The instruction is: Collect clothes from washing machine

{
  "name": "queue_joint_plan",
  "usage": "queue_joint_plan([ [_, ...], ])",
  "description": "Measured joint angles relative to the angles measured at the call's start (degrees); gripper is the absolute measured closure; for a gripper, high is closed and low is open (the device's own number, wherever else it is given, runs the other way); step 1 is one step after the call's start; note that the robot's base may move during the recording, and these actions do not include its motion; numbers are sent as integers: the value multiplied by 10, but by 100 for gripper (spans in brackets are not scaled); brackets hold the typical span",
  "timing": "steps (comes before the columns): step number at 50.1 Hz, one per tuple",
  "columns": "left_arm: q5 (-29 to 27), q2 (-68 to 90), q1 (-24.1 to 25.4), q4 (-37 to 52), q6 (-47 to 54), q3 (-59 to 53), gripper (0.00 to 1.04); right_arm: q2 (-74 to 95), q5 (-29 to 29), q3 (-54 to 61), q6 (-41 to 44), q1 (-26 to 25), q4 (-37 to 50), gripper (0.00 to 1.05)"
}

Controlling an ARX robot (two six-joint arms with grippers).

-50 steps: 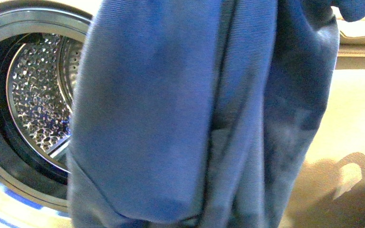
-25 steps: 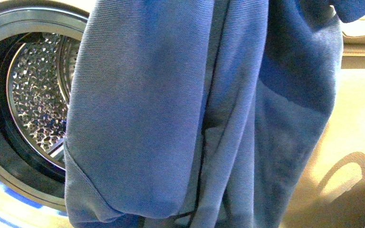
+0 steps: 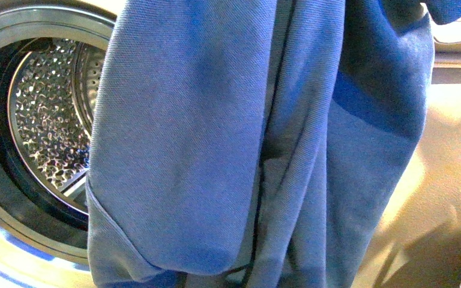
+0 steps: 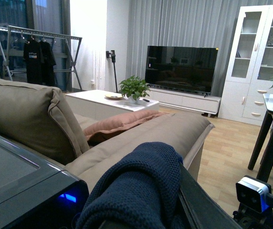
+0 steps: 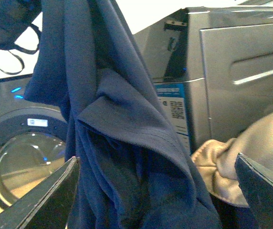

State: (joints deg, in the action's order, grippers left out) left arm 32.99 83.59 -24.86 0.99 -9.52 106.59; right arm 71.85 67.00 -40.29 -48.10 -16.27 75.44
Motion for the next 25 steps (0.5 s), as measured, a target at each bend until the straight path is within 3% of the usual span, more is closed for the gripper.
queue_joint_plan([
  [5, 0, 0, 0, 0, 0, 0, 99, 25, 8, -3, -27, 10, 41, 8],
  [19, 0, 0, 0, 0, 0, 0, 99, 29, 8, -3, -27, 19, 45, 8],
  [22, 0, 0, 0, 0, 0, 0, 99, 59, 10, -33, -20, 89, 25, 8],
  [25, -2, 0, 0, 0, 0, 3, 99, 78, -18, -60, 18, 176, -60, 8],
])
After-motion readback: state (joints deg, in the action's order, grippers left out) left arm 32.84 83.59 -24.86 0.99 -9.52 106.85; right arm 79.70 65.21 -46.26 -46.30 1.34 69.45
